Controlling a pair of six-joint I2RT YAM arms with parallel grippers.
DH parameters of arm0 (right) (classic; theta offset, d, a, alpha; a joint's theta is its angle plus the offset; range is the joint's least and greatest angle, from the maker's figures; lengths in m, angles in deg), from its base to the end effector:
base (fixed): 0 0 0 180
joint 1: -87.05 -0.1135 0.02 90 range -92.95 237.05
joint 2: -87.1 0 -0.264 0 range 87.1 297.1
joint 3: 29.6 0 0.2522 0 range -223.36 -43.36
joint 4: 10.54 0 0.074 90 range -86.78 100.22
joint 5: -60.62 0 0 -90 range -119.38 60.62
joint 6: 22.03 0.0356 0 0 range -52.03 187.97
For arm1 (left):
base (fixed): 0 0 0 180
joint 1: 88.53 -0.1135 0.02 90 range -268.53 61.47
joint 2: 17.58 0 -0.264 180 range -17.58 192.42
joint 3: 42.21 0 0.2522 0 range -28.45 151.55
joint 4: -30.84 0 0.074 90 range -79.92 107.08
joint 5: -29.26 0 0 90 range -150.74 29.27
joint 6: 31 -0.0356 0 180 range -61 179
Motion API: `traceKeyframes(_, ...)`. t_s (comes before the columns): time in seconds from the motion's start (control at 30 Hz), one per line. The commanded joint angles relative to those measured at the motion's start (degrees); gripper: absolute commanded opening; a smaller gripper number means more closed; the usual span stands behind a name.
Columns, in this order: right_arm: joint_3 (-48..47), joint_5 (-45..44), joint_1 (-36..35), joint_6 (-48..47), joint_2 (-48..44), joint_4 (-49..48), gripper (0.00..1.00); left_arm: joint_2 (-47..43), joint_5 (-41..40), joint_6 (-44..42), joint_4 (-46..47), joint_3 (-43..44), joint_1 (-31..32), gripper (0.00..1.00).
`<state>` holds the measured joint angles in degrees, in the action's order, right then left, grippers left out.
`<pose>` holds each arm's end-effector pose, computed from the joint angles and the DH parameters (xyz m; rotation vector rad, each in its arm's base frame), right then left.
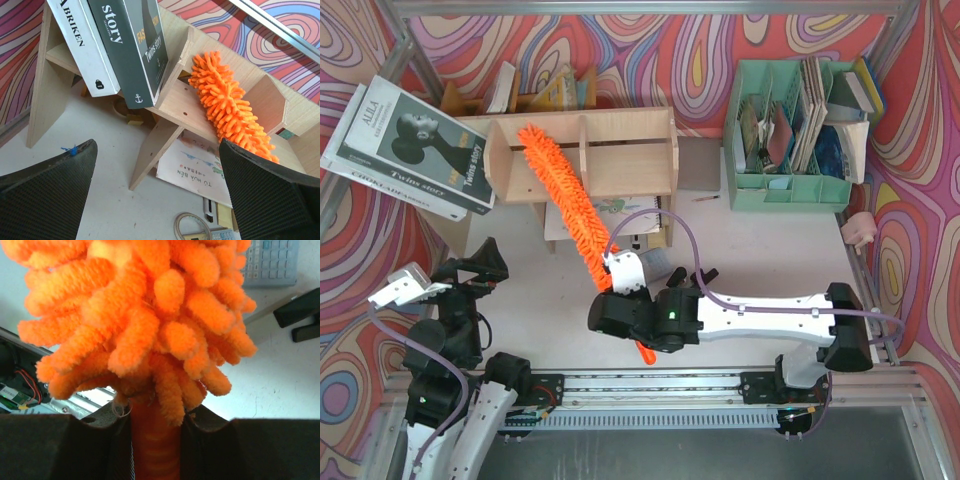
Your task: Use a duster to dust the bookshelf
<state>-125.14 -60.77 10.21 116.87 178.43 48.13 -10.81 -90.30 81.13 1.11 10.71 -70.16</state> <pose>0.0951 0.3252 0.3110 -0.3634 2.3412 0.3707 0.0371 0.0062 0.3562 -0.4824 1.2365 -0.2695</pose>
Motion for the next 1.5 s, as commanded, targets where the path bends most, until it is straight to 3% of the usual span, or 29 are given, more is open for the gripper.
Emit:
traceKeyframes(0.0, 2.4, -2.5, 0.2, 6.1, -3.4, -2.5, 0.0, -0.4, 1.0, 0.7, 0.4, -0.3, -0.3, 0.99)
traceKeyframes(0.43, -5.6, 7.9, -2.2, -5.0, 6.1, -5.0, 0.0, -1.0, 1.1, 0.8, 0.3, -0.3, -0.3, 0.99)
traceKeyframes(0.67, -10.4, 8.2, -4.2, -6.2, 8.0, -1.6, 0.0, -1.1, 1.4, 1.0, 0.5, -0.4, -0.3, 0.99)
traceKeyframes(0.87, -11.2, 1.5, -4.4, 3.9, 5.8, 8.2, 0.0, -1.3, 1.4, 1.1, 0.5, -0.4, -0.3, 0.99)
traceKeyframes(1.07, -9.5, 0.3, -4.4, 10.6, 1.9, 10.0, 0.0, -0.6, 0.6, 1.6, -0.5, 0.2, -0.3, 0.98)
traceKeyframes(1.27, -16.3, 1.2, -4.7, 14.0, 7.5, 15.8, 0.0, -0.6, -1.8, 1.9, -2.0, 0.8, -0.3, 0.99)
traceKeyframes(1.47, -23.1, 1.4, -6.1, 14.9, 12.8, 15.4, 0.0, 0.4, -4.5, 2.7, -3.9, 1.6, -0.3, 0.98)
